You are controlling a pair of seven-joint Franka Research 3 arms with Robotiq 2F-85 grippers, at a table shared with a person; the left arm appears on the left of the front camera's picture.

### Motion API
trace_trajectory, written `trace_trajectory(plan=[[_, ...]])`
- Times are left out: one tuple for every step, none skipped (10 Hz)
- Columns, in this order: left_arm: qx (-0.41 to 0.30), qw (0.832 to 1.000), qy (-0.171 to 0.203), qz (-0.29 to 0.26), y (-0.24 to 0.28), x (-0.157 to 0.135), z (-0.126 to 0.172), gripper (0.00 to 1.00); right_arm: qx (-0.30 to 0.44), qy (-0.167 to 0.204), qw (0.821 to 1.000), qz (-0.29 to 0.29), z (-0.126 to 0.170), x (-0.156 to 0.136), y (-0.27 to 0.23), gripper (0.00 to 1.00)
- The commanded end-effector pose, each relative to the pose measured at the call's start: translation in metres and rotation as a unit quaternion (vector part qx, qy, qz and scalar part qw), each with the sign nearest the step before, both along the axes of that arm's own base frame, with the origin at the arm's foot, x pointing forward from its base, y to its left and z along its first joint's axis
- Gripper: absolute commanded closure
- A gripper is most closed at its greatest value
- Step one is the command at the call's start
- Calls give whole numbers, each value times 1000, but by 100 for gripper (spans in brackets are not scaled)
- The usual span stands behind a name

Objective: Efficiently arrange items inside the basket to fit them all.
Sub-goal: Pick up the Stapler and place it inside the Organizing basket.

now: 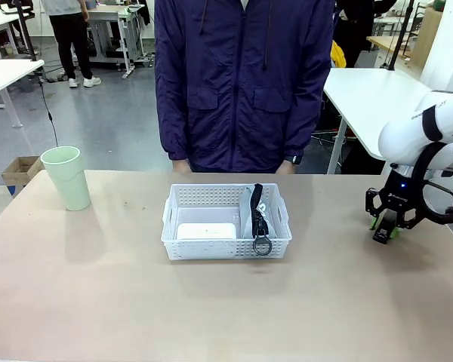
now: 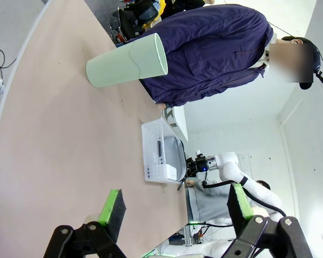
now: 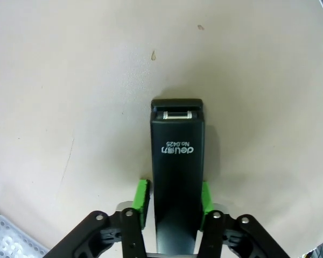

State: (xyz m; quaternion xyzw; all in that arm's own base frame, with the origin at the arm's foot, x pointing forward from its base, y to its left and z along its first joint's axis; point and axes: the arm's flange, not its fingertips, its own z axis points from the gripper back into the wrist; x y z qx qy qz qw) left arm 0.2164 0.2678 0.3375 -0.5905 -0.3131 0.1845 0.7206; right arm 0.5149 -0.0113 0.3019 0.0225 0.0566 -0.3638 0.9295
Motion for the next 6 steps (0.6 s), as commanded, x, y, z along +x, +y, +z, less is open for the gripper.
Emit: trace_trajectory(plan=[[-2, 1000, -16, 4, -5, -1, 1, 0, 12, 3, 1000, 11, 0, -2, -2, 97], [-2, 1000, -16, 4, -5, -1, 1, 0, 13, 6, 1000, 10, 0, -2, -3, 100], [-2, 1000, -16, 4, -5, -1, 1, 0, 16, 6, 1000, 10, 0, -3, -4, 100], [-2, 1000, -16, 4, -5, -1, 1, 0, 21, 5, 1000, 13, 0, -3, -3, 100], [-2, 1000, -16, 4, -5, -1, 1, 0, 21, 5, 1000, 23, 4, -3, -3, 100], [-2, 1000, -16, 4, -5, -1, 1, 0, 32, -9, 999, 32, 18, -7, -5, 100]])
